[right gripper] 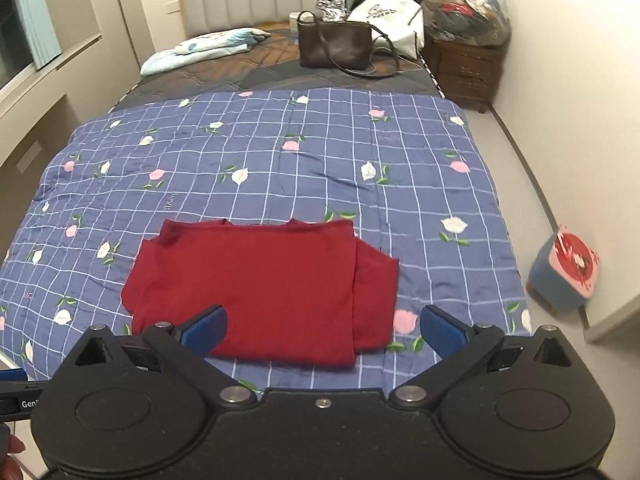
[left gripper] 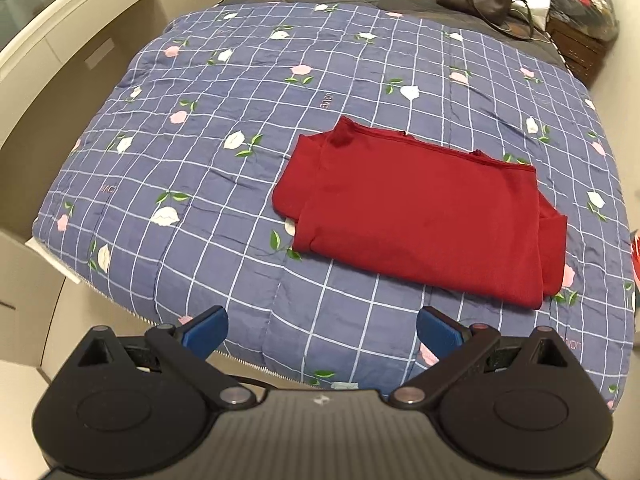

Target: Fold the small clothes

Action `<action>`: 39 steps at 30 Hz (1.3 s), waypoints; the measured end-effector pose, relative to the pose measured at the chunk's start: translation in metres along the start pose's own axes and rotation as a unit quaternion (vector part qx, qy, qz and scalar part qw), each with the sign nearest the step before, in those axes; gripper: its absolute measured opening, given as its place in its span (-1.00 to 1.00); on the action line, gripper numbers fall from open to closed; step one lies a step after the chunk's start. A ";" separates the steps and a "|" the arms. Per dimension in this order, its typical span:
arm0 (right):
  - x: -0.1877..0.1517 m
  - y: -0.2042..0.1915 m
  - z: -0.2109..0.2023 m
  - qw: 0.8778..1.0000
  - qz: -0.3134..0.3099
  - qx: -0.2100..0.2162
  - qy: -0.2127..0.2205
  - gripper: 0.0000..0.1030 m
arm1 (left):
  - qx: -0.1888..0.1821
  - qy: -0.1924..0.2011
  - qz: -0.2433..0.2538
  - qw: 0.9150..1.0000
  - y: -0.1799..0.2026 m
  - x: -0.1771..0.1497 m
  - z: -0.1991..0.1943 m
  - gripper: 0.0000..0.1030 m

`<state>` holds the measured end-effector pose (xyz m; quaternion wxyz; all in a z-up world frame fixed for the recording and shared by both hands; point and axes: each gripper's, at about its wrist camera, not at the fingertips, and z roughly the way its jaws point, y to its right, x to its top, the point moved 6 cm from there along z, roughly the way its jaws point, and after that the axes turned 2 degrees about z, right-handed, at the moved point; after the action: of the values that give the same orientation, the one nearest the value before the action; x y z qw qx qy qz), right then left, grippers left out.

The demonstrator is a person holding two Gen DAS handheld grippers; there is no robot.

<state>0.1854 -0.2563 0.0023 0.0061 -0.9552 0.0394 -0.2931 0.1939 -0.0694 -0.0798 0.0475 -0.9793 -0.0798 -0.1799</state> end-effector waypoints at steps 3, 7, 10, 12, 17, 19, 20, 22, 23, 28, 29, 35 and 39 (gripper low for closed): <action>0.003 0.006 0.005 1.000 -0.007 0.007 -0.004 0.99 | 0.006 -0.002 -0.005 1.000 0.009 -0.003 -0.001 0.99; 0.005 0.015 0.012 1.000 -0.020 0.017 -0.012 0.99 | 0.014 -0.010 -0.008 1.000 0.022 -0.008 -0.002 0.99; 0.003 0.022 0.016 0.999 -0.027 0.025 -0.021 0.99 | 0.020 -0.018 -0.012 1.000 0.029 -0.013 -0.001 0.99; 0.002 0.027 0.020 0.999 -0.030 0.029 -0.029 0.99 | 0.024 -0.024 -0.015 0.999 0.035 -0.017 -0.002 0.99; -0.006 0.038 0.030 0.997 -0.033 0.041 -0.053 0.99 | 0.039 -0.034 -0.016 0.999 0.045 -0.028 -0.004 0.99; -0.008 0.039 0.032 0.997 -0.036 0.045 -0.059 0.99 | 0.044 -0.037 -0.018 0.998 0.048 -0.032 -0.006 0.99; -0.010 0.039 0.033 0.996 -0.038 0.047 -0.062 0.99 | 0.045 -0.040 -0.019 0.998 0.049 -0.034 -0.006 0.99; -0.012 0.039 0.035 0.996 -0.042 0.050 -0.067 0.99 | 0.048 -0.046 -0.023 0.998 0.050 -0.036 -0.006 0.99; -0.013 0.040 0.036 0.995 -0.044 0.051 -0.069 0.99 | 0.049 -0.047 -0.023 0.997 0.050 -0.036 -0.006 0.99; -0.017 0.038 0.041 0.994 -0.049 0.053 -0.082 0.99 | 0.050 -0.058 -0.018 0.997 0.052 -0.039 -0.002 0.99; -0.018 0.038 0.043 0.994 -0.050 0.052 -0.085 0.99 | 0.049 -0.061 -0.018 0.997 0.052 -0.040 -0.001 0.99; -0.018 0.030 0.054 0.993 -0.050 0.046 -0.100 0.99 | 0.041 -0.076 -0.019 0.996 0.046 -0.034 0.012 0.99; -0.014 0.021 0.064 0.992 -0.047 0.041 -0.110 0.99 | 0.029 -0.092 -0.021 0.995 0.039 -0.024 0.029 0.99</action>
<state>0.2081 -0.2769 -0.0595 0.0357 -0.9814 -0.0182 -0.1880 0.1886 -0.1078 -0.1179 0.0649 -0.9880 -0.1092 -0.0880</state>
